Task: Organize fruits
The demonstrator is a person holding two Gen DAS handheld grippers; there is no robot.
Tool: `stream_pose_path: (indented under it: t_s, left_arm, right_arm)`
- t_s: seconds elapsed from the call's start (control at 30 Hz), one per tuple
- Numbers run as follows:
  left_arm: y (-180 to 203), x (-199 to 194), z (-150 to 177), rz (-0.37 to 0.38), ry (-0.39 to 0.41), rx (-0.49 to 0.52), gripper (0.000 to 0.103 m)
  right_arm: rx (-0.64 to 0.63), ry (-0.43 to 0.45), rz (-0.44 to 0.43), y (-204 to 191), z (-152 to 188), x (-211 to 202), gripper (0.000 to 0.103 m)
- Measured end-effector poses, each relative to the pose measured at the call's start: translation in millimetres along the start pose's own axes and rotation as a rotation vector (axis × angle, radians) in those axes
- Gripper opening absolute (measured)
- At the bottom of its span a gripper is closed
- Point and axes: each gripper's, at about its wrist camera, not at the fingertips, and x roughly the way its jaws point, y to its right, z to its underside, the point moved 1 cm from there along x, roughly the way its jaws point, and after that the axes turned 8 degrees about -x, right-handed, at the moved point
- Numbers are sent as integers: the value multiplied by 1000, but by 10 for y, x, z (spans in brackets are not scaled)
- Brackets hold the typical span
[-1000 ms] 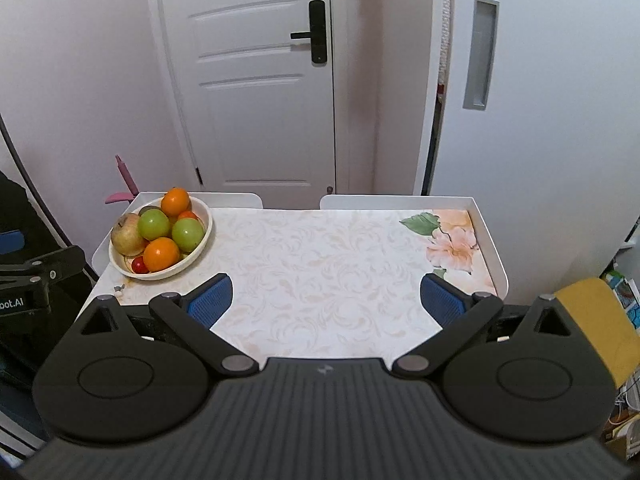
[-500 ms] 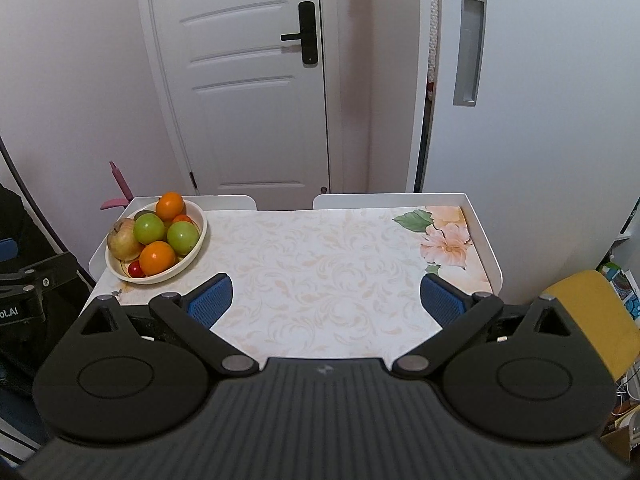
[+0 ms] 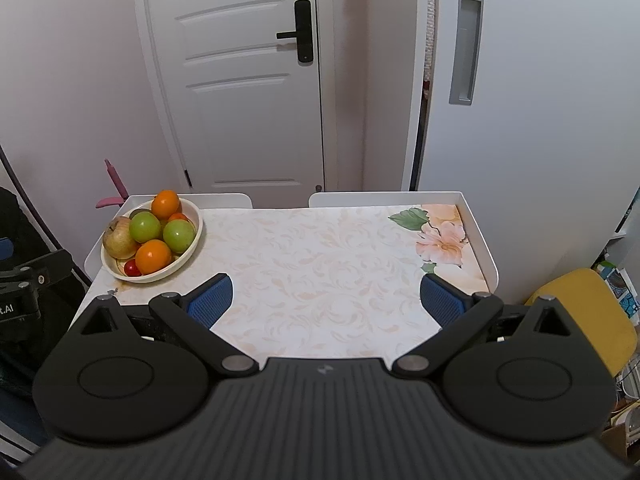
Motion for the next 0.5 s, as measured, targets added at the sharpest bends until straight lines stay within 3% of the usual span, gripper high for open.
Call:
stream_pose_path:
  t_s: [0.5]
  left_arm:
    - [-23, 15, -14, -1, -5, -3, 103]
  right_arm:
    - [10, -7, 2, 6, 2, 16, 103]
